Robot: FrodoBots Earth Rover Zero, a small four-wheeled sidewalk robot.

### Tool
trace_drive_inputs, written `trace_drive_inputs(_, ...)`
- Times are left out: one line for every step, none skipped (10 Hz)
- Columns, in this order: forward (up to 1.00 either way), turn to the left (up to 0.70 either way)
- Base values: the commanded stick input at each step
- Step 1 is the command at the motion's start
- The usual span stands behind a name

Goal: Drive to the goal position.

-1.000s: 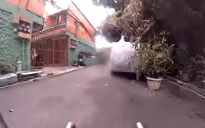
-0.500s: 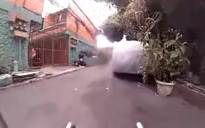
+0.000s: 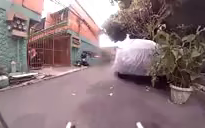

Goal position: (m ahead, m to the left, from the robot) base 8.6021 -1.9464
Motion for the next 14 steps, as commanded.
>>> trace_drive_inputs(0.70,0.09)
trace_drive_inputs(0.70,0.04)
trace_drive_inputs(0.70,0.03)
trace_drive_inputs(0.70,0.02)
trace_drive_inputs(0.70,0.00)
trace_drive_inputs(0.70,0.00)
trace_drive_inputs(0.70,0.00)
trace_drive_inputs(0.70,0.00)
trace_drive_inputs(0.70,0.00)
trace_drive_inputs(0.70,0.00)
trace_drive_inputs(0.70,0.04)
trace_drive_inputs(0.70,0.14)
trace_drive_inputs(0.70,0.14)
trace_drive_inputs(0.70,0.14)
